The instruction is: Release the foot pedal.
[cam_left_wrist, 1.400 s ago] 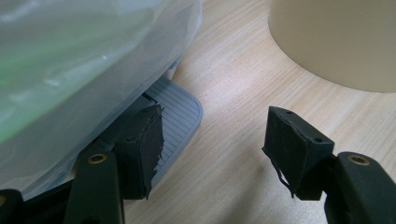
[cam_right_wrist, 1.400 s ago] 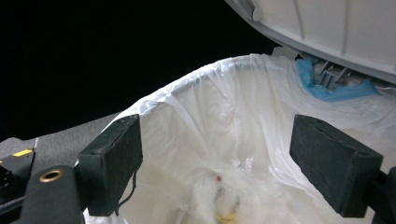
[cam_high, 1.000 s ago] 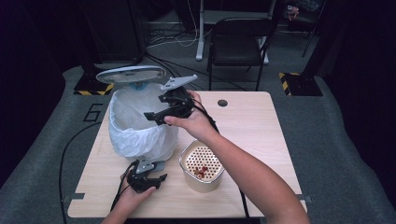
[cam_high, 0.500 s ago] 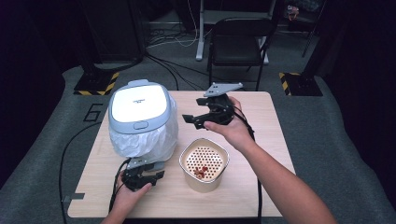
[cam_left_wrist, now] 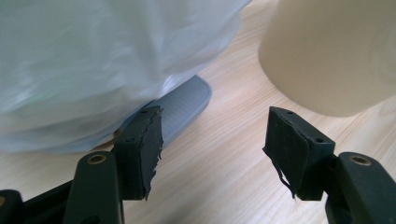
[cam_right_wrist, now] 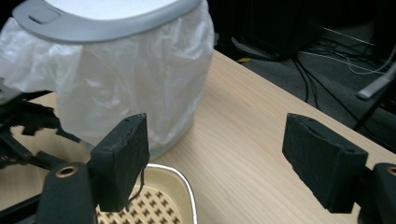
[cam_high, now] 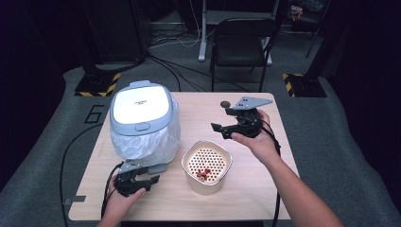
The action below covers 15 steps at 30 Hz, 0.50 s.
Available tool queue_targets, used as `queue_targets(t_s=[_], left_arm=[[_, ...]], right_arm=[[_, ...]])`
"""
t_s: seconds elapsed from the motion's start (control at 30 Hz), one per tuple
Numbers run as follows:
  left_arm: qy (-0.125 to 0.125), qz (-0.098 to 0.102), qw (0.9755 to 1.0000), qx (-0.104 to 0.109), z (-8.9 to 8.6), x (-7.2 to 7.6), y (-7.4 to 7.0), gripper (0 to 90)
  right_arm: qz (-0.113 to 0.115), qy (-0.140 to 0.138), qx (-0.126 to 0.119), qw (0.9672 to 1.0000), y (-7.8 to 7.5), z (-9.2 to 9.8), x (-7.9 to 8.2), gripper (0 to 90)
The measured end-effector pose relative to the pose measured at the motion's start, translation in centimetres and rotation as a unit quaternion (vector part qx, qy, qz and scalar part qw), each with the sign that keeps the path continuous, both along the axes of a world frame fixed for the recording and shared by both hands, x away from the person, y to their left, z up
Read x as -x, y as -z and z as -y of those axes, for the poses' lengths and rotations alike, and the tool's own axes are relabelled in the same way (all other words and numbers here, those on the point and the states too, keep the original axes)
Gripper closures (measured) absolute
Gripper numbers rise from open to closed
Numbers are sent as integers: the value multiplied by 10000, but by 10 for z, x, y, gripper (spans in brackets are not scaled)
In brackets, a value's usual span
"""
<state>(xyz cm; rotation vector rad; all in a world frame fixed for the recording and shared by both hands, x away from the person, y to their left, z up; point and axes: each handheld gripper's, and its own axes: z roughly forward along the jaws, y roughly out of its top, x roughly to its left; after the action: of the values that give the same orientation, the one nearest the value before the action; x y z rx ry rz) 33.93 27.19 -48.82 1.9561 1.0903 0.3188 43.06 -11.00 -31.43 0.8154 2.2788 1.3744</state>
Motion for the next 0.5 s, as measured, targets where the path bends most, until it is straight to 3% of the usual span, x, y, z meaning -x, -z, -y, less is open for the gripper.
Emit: queue_targets(t_s=[0.07,0.1,0.13,0.27,0.3,0.33,0.5], left_arm=[[-95,-162,9997,147,-3,3,-1,362],[-78,-142,9998,72,-6,2,-1,361],[-237,-224,9993,161,-7,4,-2,361],[-176,-88,9998,-94,-15,2,-4,347],[-147,21,9997,-202,-19,3,-4,343],[-139,-101,9995,-271,-23,4,-5,339],[-338,-133,9991,-218,-37,8,1,299]], right_arm=[[40,85,41,9999,3,9,2,225],[21,129,42,9999,5,14,2,225],[-24,200,36,9998,7,19,3,225],[-55,466,-44,9989,19,40,6,225],[-80,547,-57,9985,23,45,7,225],[-84,608,-57,9981,27,50,8,225],[-167,938,-11,9955,51,72,19,225]])
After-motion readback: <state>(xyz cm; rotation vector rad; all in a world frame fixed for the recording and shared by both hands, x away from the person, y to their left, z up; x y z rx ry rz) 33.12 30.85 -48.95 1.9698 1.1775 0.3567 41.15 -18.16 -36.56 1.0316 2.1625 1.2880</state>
